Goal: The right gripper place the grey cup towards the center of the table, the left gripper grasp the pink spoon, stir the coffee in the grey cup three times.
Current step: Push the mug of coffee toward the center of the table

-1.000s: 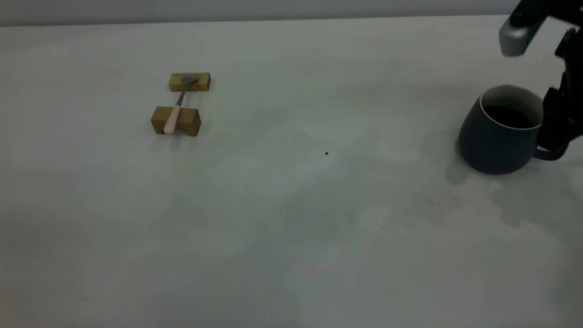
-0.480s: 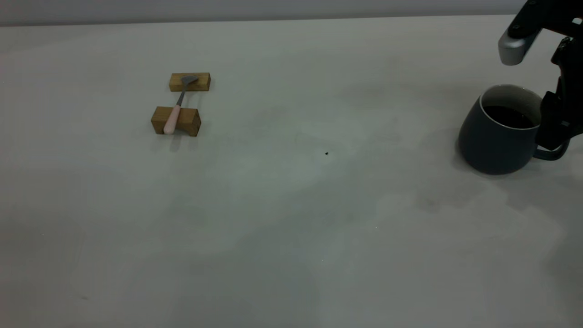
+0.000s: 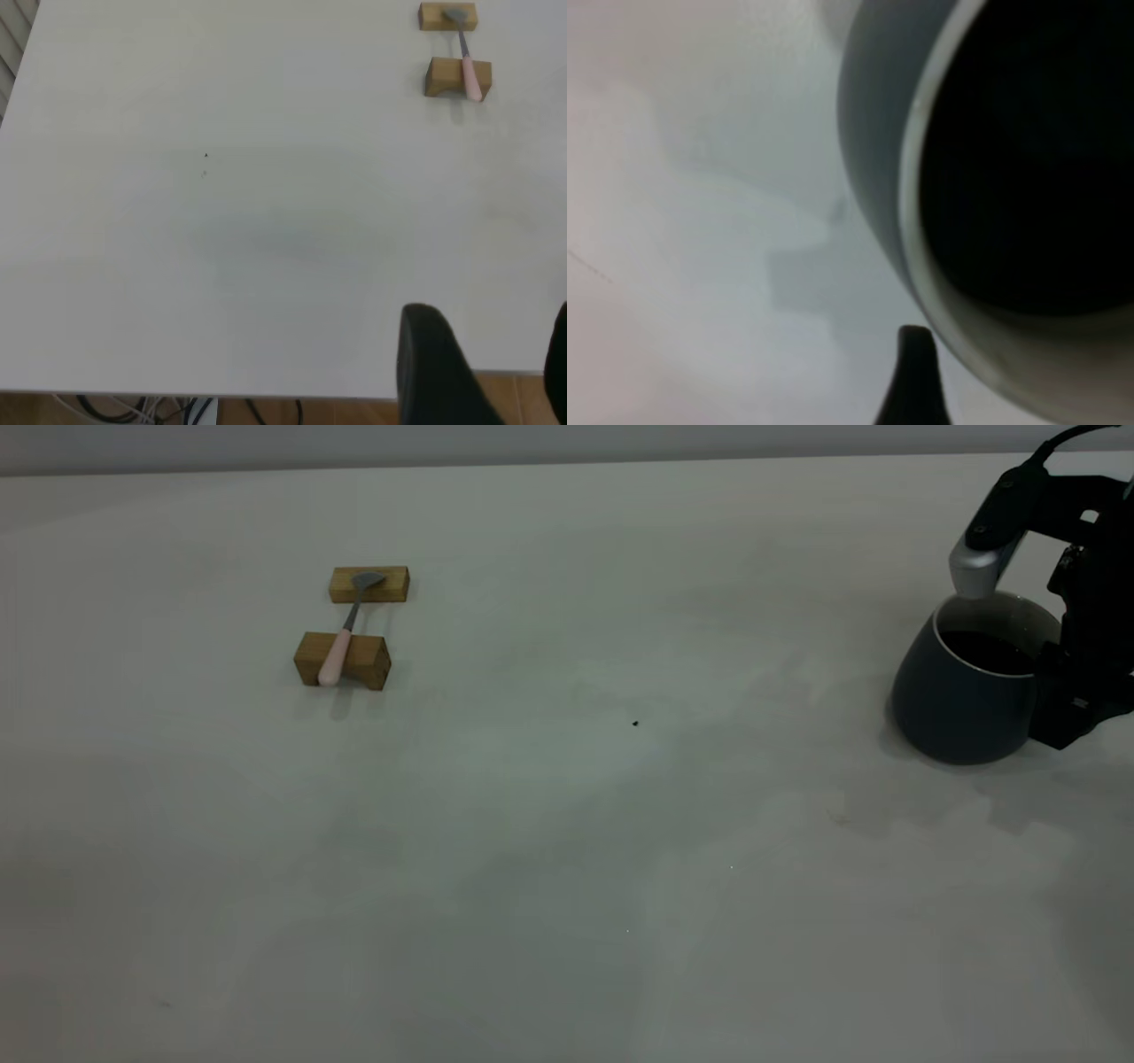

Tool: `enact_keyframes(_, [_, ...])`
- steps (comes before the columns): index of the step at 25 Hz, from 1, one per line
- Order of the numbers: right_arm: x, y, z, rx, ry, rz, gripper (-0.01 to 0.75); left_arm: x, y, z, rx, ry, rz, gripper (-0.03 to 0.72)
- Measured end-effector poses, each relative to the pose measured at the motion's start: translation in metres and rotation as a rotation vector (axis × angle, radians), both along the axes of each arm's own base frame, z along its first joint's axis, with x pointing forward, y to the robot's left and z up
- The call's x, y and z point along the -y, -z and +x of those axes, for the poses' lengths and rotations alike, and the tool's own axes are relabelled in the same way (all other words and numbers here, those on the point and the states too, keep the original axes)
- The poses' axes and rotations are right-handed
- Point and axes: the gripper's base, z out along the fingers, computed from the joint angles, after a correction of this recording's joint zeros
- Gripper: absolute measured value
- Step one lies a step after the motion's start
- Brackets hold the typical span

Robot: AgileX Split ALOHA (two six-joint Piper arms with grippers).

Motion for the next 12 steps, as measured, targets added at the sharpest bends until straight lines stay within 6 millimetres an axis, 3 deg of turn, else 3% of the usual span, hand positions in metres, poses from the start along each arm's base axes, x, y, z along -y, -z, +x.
enact_keyframes(8, [0.0000,0.0002,0.0002,0.000,-0.001,-0.001,0.307,0.0000,0.0000,0.0000,0.000,0.000,0.000,0.382])
enact_keyframes(12, [-0.0068,0.0002,0.0000,0.001,0.000,0.009,0.200,0.0000,0.0000,0.0000,0.000,0.000,0.000,0.382])
